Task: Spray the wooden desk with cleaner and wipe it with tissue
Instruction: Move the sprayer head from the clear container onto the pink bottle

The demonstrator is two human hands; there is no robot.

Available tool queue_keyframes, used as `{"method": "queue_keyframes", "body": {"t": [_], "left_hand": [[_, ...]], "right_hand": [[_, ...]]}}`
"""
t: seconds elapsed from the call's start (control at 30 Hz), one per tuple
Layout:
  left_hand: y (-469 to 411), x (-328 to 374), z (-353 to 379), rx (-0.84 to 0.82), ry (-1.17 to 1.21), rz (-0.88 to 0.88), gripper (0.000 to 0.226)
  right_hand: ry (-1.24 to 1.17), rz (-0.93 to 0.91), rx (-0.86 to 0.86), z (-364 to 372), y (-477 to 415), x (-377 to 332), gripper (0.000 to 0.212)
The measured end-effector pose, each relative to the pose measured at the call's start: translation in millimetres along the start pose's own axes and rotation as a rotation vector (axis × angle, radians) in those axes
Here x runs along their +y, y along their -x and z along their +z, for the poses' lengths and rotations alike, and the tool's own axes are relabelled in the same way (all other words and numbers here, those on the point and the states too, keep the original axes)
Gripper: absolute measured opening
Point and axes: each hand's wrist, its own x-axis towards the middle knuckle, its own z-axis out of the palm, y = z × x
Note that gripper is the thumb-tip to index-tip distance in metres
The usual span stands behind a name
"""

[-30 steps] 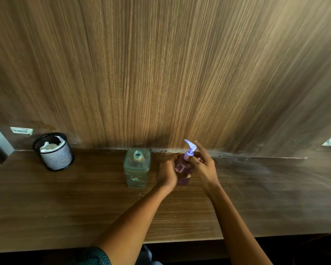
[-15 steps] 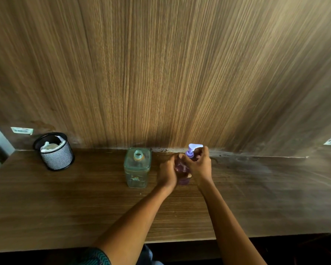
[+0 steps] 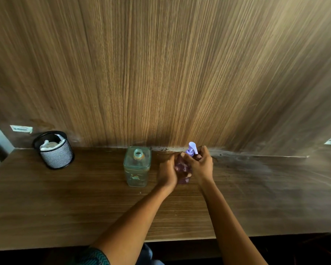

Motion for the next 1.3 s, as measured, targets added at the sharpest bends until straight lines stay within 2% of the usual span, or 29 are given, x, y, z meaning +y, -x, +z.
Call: {"method": "queue_keyframes", "body": {"t": [0.07, 0.17, 0.27, 0.33, 0.43, 0.6, 0.7, 0.77, 0.87, 0.93, 0.97, 1.0, 1.1, 1.2, 1.3], "left_hand": [[0.2, 0.4, -0.7, -0.003, 0.028, -0.011, 0.024], [1.2, 0.6, -0.2, 0.02, 0.039, -0.032, 0.023], [1.8, 1.6, 0.4, 0.069, 0.037, -0.085, 0.028], [1.2, 0.5, 0.3, 0.032, -0.029, -0.07, 0.022], [2.1, 1.1, -0.1, -0.012, -0.091, -0.011, 0.028], [1.4, 2.3, -0.6, 0.019, 0.06, -0.046, 0.023], [2.4, 2.0, -0.5, -0.004, 0.11, -0.058, 0.02], [3.5, 3.9, -1.4, -0.013, 0.074, -0.019, 0.022], [4.3, 4.2, -3.8, 0.019, 0.091, -0.006, 0.018], [4.5, 4.4, -3.9, -0.011, 0.032, 0.013, 0.02], [2.8, 0.7, -2.1, -0.005, 0.039, 0.001, 0.02], [4.1, 2.4, -2.6, 0.017, 0.057, 0.006, 0.018], [4.4, 4.2, 0.5, 0.033, 0.019, 0.014, 0.026], [6.1, 5.3, -2.4, 0.013, 0.016, -0.01, 0.025], [4.6, 1.3, -1.9, 0.011, 0.035, -0.015, 0.03]], "right_hand": [[0.034, 0.004, 0.028, 5.3, 2.4, -1.5, 0.034], [0.034, 0.0, -0.05, 2.8, -0.1, 6.9, 0.04], [-0.145, 0.017, -0.146, -7.4, 1.9, 4.0, 0.055], [-0.197, 0.025, -0.187, -11.5, 3.0, 0.6, 0.041], [-0.157, 0.017, -0.144, -11.7, 2.8, 1.8, 0.025], [-0.067, -0.031, -0.058, -4.9, -1.3, 2.6, 0.013], [0.057, -0.052, 0.052, 4.8, -1.6, 1.8, 0.031], [0.086, -0.042, 0.065, 9.0, -0.3, 3.0, 0.034], [-0.012, -0.034, 0.003, 1.6, -0.1, 6.4, 0.04], [-0.17, -0.032, -0.102, -5.7, -1.6, 7.6, 0.063], [-0.209, -0.028, -0.148, -8.5, -1.0, 6.2, 0.066], [-0.219, -0.017, -0.175, -10.2, -0.8, 5.7, 0.061], [-0.157, -0.003, -0.177, -13.9, -1.3, 6.0, 0.026], [-0.143, -0.026, -0.163, -13.0, -2.8, 9.1, 0.018], [-0.039, -0.051, -0.05, -3.2, -4.3, 7.4, 0.015]]}}
